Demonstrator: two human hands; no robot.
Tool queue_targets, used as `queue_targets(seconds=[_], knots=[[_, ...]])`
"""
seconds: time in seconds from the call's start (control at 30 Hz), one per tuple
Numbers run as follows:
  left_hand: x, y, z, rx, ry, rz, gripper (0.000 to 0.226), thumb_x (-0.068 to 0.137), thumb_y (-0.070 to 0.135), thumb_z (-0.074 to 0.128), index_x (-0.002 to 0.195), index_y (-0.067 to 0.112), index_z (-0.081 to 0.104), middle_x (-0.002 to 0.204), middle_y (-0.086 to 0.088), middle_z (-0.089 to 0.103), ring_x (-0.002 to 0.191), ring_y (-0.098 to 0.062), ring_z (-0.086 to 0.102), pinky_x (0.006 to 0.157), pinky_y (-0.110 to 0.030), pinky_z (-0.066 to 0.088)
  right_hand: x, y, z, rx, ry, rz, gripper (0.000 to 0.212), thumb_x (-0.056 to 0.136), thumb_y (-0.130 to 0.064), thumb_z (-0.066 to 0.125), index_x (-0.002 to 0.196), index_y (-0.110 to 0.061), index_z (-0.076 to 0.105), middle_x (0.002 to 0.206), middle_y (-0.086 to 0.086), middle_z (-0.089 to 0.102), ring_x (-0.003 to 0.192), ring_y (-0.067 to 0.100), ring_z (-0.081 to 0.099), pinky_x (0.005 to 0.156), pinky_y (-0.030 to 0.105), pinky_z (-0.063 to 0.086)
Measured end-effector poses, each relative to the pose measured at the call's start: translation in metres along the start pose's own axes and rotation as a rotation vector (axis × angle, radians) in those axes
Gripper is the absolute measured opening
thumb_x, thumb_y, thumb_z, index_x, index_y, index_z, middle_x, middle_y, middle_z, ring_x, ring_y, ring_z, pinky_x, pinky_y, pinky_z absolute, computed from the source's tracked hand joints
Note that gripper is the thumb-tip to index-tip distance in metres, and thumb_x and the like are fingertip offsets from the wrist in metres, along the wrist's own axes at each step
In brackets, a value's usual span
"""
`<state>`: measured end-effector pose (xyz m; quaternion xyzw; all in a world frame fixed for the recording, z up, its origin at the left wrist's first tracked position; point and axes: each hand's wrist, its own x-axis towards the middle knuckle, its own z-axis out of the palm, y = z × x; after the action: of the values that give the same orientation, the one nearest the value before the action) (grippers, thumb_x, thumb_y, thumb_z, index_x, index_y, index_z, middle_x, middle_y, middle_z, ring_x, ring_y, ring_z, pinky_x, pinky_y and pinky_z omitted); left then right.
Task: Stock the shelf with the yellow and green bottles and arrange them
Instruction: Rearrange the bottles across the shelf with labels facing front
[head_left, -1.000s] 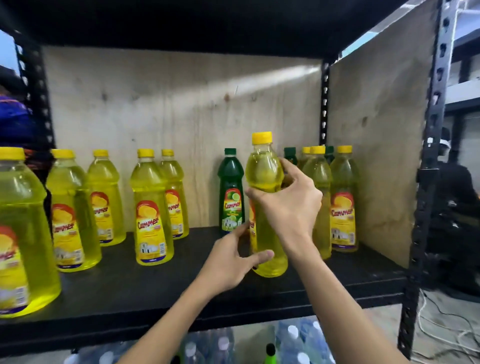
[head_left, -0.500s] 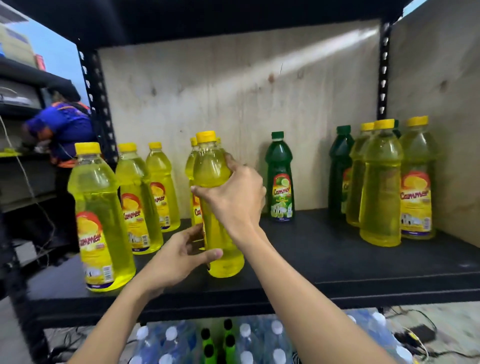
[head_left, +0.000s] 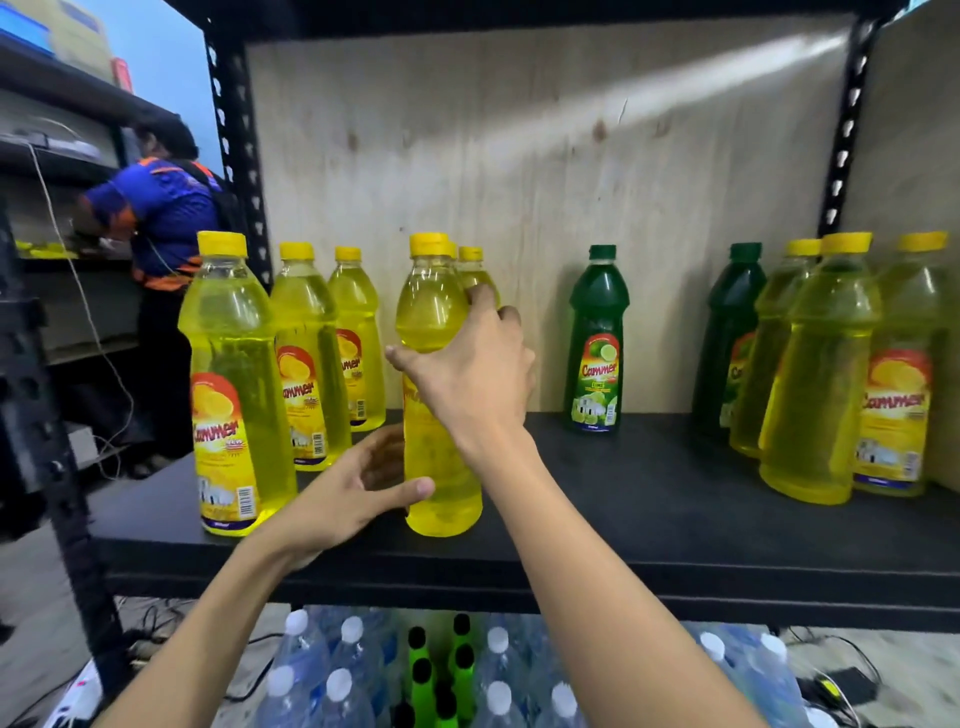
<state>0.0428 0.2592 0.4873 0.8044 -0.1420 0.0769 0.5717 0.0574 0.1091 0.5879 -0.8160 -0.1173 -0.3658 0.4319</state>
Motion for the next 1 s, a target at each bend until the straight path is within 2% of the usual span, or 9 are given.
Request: queue_targets(seconds=[0.07, 0.2, 0.3, 0.4, 0.57, 0.67, 0.73, 0.83, 1.0], knots=[[0.002, -0.002, -0.002, -0.035, 0.003, -0.006, 0.058, 0.06, 0.049, 0.09, 0.102, 0.07, 0.057, 0.113, 0.036, 0.065, 0.109, 0.01, 0.061, 0.076, -0.005, 0.049, 0.002, 0.002, -0.001, 0.005, -0.031, -0.004, 0.088, 0.066, -0.062, 0.08, 0.136, -0.023, 0.043, 0.125, 0.006, 0.058, 0.113, 0.034, 0.061, 0.089, 0.04, 0.049], [0.004, -0.007, -0.001, -0.065, 0.064, -0.008, 0.084, 0.052, 0.048, 0.095, 0.123, 0.043, 0.05, 0.119, 0.017, 0.07, 0.111, -0.007, 0.066, 0.078, -0.016, 0.055, 0.006, 0.006, -0.005, 0.062, -0.101, 0.013, 0.091, 0.062, -0.066, 0.08, 0.136, -0.023, 0.05, 0.126, 0.005, 0.064, 0.117, 0.031, 0.062, 0.091, 0.037, 0.051], [0.002, -0.007, 0.001, -0.044, 0.132, -0.001, 0.089, 0.046, 0.054, 0.095, 0.121, 0.044, 0.049, 0.116, 0.011, 0.071, 0.107, -0.009, 0.069, 0.077, -0.021, 0.058, 0.006, 0.008, -0.006, 0.115, -0.13, -0.001, 0.094, 0.061, -0.066, 0.081, 0.138, -0.021, 0.052, 0.127, 0.004, 0.066, 0.119, 0.028, 0.062, 0.094, 0.039, 0.054], [-0.002, -0.007, 0.012, -0.007, 0.209, -0.01, 0.092, 0.042, 0.063, 0.092, 0.12, 0.048, 0.045, 0.116, 0.008, 0.071, 0.103, -0.01, 0.07, 0.079, -0.034, 0.06, 0.007, 0.012, -0.009, 0.208, -0.199, 0.009, 0.098, 0.06, -0.063, 0.084, 0.141, -0.019, 0.051, 0.13, 0.003, 0.065, 0.121, 0.025, 0.061, 0.097, 0.043, 0.054], [-0.009, -0.005, 0.036, 0.258, 0.385, -0.071, 0.085, 0.042, 0.087, 0.073, 0.115, 0.049, 0.051, 0.109, 0.014, 0.069, 0.104, -0.008, 0.066, 0.09, -0.041, 0.055, 0.011, 0.028, -0.012, 0.433, -0.33, 0.08, 0.09, 0.059, -0.053, 0.09, 0.136, -0.02, 0.058, 0.122, -0.002, 0.07, 0.114, 0.017, 0.065, 0.096, 0.042, 0.056], [-0.013, 0.002, 0.05, 0.406, 0.512, -0.124, 0.097, 0.039, 0.096, 0.062, 0.118, 0.042, 0.05, 0.111, 0.013, 0.065, 0.104, -0.011, 0.064, 0.089, -0.046, 0.054, 0.015, 0.037, -0.012, 0.564, -0.423, 0.094, 0.07, 0.065, -0.044, 0.09, 0.127, -0.022, 0.064, 0.111, -0.007, 0.074, 0.103, 0.011, 0.07, 0.091, 0.041, 0.059], [-0.015, 0.007, 0.059, 0.484, 0.604, -0.15, 0.108, 0.037, 0.099, 0.057, 0.123, 0.035, 0.046, 0.117, 0.012, 0.061, 0.107, -0.014, 0.061, 0.088, -0.043, 0.053, 0.018, 0.043, -0.011, 0.639, -0.483, 0.11, 0.066, 0.068, -0.038, 0.09, 0.127, -0.022, 0.064, 0.113, -0.006, 0.074, 0.106, 0.013, 0.07, 0.094, 0.043, 0.058], [-0.017, 0.012, 0.073, 0.547, 0.747, -0.173, 0.117, 0.037, 0.1, 0.052, 0.127, 0.026, 0.04, 0.124, 0.004, 0.053, 0.114, -0.02, 0.057, 0.082, -0.041, 0.052, 0.02, 0.05, -0.011, 0.732, -0.569, 0.156, 0.078, 0.069, -0.033, 0.089, 0.138, -0.015, 0.056, 0.129, 0.005, 0.067, 0.122, 0.025, 0.062, 0.105, 0.05, 0.048], [-0.018, 0.011, 0.09, 0.624, 0.908, -0.129, 0.113, 0.044, 0.096, 0.052, 0.124, 0.016, 0.041, 0.118, -0.006, 0.054, 0.11, -0.028, 0.056, 0.086, -0.045, 0.051, 0.021, 0.055, -0.011, 0.835, -0.66, 0.184, 0.097, 0.061, -0.037, 0.087, 0.145, -0.008, 0.047, 0.141, 0.013, 0.057, 0.133, 0.03, 0.052, 0.113, 0.054, 0.039]])
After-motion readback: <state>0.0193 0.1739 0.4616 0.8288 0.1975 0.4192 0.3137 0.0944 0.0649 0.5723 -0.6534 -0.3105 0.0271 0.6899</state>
